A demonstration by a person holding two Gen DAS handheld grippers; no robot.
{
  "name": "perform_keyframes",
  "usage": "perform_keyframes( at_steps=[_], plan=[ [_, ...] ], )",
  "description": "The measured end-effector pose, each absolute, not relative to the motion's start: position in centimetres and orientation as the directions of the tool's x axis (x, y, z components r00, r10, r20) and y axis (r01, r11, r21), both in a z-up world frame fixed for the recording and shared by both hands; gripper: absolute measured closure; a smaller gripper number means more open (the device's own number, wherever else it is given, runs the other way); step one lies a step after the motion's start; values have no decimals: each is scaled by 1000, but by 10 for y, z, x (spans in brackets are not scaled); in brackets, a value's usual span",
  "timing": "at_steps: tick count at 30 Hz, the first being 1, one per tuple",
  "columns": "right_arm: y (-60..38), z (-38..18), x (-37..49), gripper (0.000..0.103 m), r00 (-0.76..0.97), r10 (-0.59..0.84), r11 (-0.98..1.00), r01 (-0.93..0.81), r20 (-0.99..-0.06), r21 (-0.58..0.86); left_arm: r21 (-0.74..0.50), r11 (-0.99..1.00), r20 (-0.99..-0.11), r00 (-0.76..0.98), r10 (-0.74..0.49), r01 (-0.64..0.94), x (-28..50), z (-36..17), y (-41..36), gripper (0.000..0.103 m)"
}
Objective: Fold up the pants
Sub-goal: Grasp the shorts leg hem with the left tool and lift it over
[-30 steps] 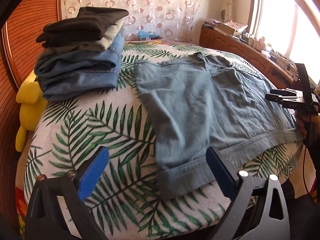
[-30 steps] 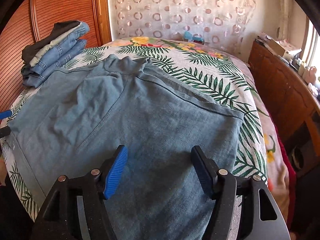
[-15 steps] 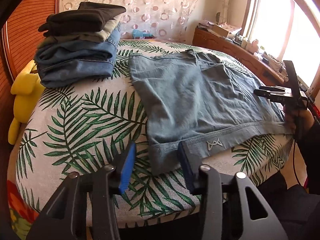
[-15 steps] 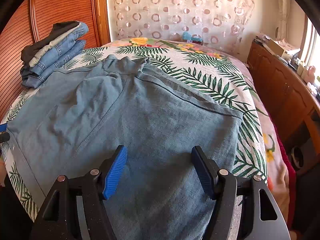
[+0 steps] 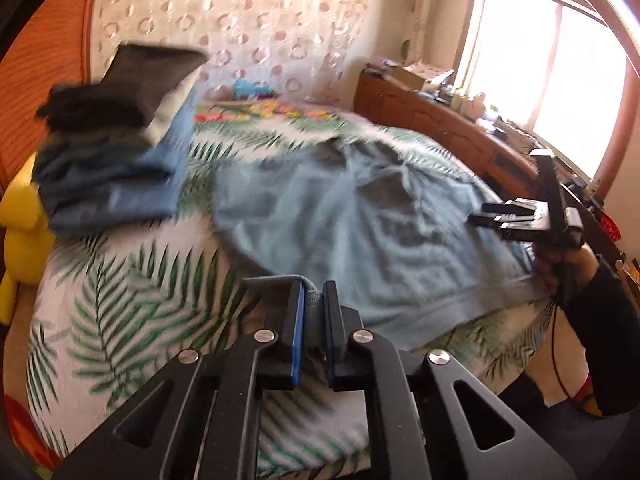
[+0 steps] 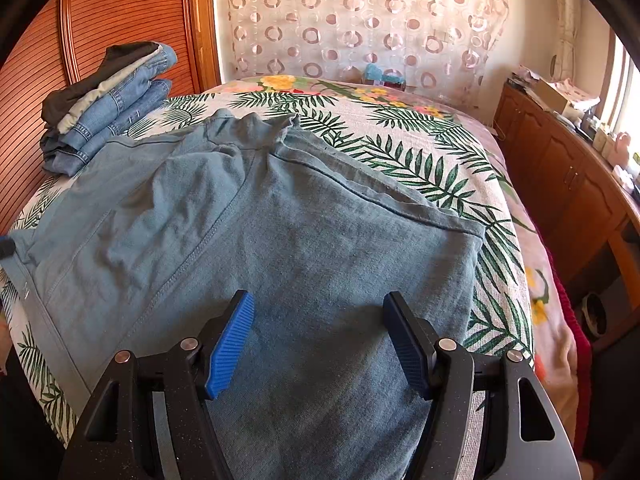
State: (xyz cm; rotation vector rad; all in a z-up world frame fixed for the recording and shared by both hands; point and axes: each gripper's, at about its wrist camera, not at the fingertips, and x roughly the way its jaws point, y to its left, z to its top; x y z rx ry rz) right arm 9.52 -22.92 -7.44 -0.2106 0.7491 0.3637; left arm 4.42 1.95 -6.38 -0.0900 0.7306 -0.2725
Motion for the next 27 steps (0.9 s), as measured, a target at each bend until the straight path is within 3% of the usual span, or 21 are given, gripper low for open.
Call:
perform_keyframes(
  at_steps=[15, 27],
  plan=[
    [-229, -75, 96, 34, 675, 251, 918, -393, -694, -51, -113, 926, -579, 733, -357, 361, 89, -10, -45, 95],
    [-238, -75, 100, 34, 679, 268, 931, -366, -684, 1, -145, 868, -570, 677, -465, 474, 128, 9, -110, 95]
  ],
)
